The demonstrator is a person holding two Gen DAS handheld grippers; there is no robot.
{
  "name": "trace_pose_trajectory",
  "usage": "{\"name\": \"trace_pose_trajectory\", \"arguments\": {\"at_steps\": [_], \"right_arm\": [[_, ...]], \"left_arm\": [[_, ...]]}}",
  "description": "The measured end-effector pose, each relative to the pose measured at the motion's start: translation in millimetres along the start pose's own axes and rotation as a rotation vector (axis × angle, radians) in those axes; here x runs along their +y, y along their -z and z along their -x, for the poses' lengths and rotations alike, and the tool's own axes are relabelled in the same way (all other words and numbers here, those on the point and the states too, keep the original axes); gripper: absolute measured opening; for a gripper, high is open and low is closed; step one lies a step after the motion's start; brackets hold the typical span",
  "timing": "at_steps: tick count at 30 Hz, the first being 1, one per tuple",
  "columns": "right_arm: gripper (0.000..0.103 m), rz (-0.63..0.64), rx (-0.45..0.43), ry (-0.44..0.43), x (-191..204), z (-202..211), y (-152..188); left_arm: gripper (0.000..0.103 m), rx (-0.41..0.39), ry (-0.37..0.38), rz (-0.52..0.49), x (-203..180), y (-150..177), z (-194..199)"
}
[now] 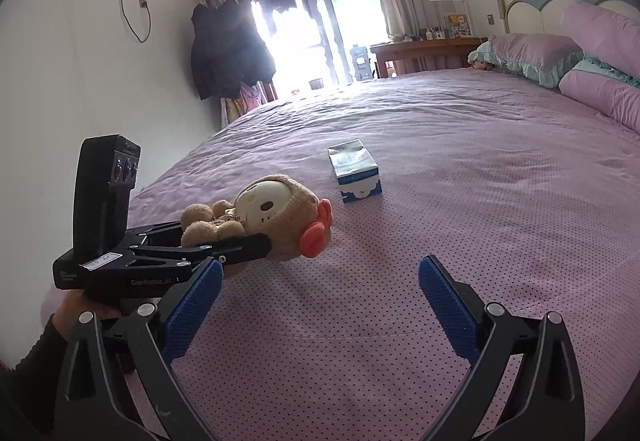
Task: Collect trash
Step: 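Grasp the Hello Kitty plush bear with the left tool, then move the right tool to the milk carton and grasp it while the left tool holds the bear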
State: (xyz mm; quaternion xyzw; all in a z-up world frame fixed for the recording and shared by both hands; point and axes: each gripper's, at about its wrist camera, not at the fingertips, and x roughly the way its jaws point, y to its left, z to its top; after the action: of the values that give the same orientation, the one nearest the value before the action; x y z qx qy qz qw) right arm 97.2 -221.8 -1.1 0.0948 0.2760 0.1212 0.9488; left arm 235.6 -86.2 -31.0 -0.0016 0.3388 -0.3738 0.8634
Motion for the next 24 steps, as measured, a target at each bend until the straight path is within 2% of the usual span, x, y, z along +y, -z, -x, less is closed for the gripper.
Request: {"name": "trace_pose_trajectory", "arguments": {"at_steps": [3, 6, 13, 19, 24], "right_arm": [[0.095, 0.017, 0.016, -0.028, 12.8, -11.2, -4.4], [0.095, 0.049, 0.034, -0.039, 28.9, -26.0, -9.3], [0.095, 0.106, 0.084, -0.069, 57.7, -71.7, -23.0], [0.095, 0.119, 0.101, -0.115, 73.2, -102.3, -39.7], [0.094, 0.115, 0.101, -0.137, 78.4, -115.3, -46.3]], "left_arm": [[0.066, -0.051, -0.008, 0.082, 22.5, 3.3, 23.4], [0.066, -0.096, -0.048, 0.141, 45.3, 6.0, 45.2], [0.066, -0.151, -0.124, 0.255, 91.8, 9.7, 74.4], [0.066, -0.149, -0.038, 0.315, 107.6, 16.9, 76.4], [0.066, -0.205, 0.021, 0.393, 117.1, 23.9, 89.9]]}}
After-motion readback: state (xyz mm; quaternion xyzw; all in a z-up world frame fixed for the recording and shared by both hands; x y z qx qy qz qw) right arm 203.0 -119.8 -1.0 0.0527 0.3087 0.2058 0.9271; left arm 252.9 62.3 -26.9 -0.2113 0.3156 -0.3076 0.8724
